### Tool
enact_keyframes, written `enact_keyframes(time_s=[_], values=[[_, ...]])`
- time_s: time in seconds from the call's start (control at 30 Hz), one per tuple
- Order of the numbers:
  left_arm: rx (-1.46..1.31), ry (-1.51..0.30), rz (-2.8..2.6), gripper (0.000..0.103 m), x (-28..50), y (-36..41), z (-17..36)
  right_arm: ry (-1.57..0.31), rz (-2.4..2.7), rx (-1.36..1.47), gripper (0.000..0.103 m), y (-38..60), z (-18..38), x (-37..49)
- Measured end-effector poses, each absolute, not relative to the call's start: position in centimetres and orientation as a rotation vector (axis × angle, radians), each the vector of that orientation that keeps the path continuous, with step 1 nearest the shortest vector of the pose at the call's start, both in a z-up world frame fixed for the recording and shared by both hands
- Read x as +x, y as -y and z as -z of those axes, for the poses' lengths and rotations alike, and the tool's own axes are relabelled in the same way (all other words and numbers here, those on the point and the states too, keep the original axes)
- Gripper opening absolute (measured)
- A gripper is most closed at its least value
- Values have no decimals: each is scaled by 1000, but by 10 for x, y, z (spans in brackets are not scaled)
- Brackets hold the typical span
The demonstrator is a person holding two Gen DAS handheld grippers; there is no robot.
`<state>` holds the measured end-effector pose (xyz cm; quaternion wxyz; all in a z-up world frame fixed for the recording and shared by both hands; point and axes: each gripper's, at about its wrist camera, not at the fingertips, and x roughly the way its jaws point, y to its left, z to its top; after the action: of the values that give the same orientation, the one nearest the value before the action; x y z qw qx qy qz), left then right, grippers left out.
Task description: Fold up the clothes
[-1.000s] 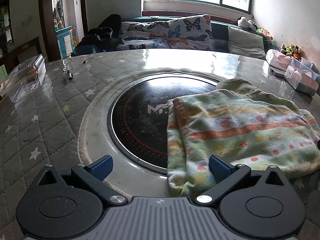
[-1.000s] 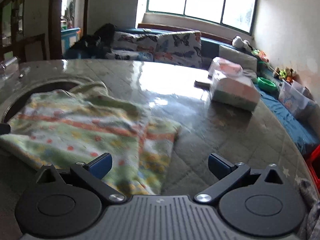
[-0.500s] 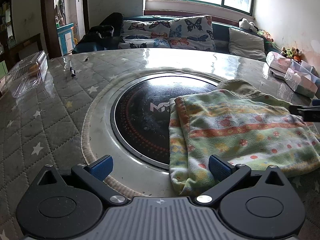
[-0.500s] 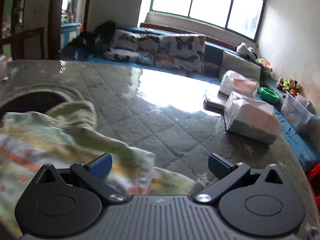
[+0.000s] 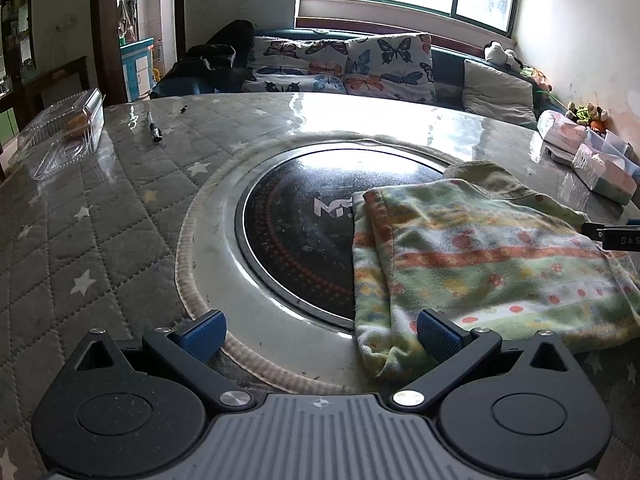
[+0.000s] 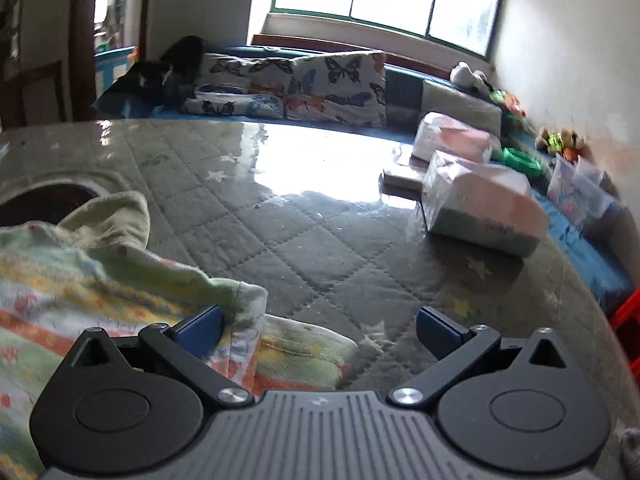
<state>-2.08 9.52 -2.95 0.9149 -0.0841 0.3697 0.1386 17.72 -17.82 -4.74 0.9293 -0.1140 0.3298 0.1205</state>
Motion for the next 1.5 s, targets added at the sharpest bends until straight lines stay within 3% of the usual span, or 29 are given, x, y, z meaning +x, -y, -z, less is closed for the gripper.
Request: enact_keyframes(time_s=[0.47, 1.0, 1.2, 1.5], values=[[-178, -767, -300, 103, -23, -100, 30, -651, -258, -287, 103, 160, 43, 190], [-151, -768, -320, 103, -29, -102, 30, -564, -660, -405, 102, 115, 14, 79], [-179, -775, -358, 103, -38, -118, 28, -553, -851, -484, 95, 72, 15, 36], [-263, -765, -381, 103, -45, -138, 25, -518, -993, -618, 73, 25, 24, 0]])
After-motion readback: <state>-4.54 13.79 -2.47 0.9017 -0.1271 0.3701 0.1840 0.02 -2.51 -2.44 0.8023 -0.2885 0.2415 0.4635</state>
